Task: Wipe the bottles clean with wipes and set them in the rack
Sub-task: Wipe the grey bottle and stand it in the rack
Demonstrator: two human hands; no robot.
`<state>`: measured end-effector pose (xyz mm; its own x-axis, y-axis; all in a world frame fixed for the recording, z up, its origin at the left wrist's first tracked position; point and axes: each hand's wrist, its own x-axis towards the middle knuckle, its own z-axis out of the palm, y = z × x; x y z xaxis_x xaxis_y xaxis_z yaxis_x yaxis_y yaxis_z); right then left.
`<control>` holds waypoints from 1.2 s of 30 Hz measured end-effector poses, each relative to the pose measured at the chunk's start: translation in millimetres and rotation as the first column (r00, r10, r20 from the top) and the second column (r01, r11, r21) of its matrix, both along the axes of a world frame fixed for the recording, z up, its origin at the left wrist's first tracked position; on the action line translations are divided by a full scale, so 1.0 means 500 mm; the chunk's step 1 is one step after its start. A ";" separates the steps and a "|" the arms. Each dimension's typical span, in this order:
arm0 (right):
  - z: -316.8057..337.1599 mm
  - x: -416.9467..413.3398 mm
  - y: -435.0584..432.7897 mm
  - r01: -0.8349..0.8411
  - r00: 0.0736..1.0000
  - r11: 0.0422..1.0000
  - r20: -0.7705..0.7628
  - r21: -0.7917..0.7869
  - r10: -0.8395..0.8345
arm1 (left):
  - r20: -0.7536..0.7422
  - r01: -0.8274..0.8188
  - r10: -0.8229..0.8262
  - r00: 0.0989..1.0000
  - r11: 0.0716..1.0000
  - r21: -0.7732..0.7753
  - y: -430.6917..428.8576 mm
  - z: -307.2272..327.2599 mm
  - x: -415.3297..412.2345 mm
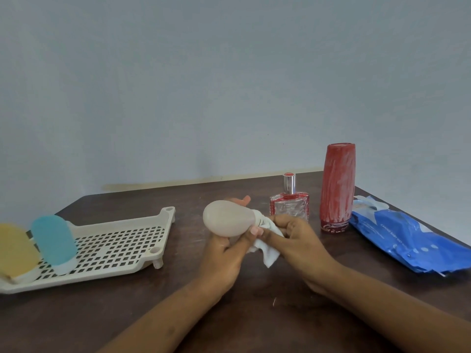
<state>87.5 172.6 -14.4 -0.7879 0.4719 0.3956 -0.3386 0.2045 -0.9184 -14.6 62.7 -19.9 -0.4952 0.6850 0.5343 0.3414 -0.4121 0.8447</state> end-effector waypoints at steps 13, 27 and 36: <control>-0.012 -0.001 0.009 0.080 0.997 0.994 0.000 0.081 -0.080 | 0.006 -0.232 0.234 0.972 0.966 -0.119 -0.010 0.009 -0.028; 0.001 -0.046 -0.052 0.108 0.963 0.859 0.161 0.500 -0.215 | -0.088 -0.679 0.674 0.734 0.724 -0.123 -0.136 0.112 -0.088; 0.018 -0.203 -0.130 0.087 0.975 0.860 0.135 0.502 -0.178 | -0.092 -0.769 0.799 0.595 0.531 -0.356 -0.276 0.085 -0.196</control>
<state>-14.1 107.4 -5.2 -0.8079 0.3569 0.4689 -0.1239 0.6751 -0.7273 -112.7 -75.3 22.7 -0.9470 0.1195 0.2983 0.3207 0.2927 0.9008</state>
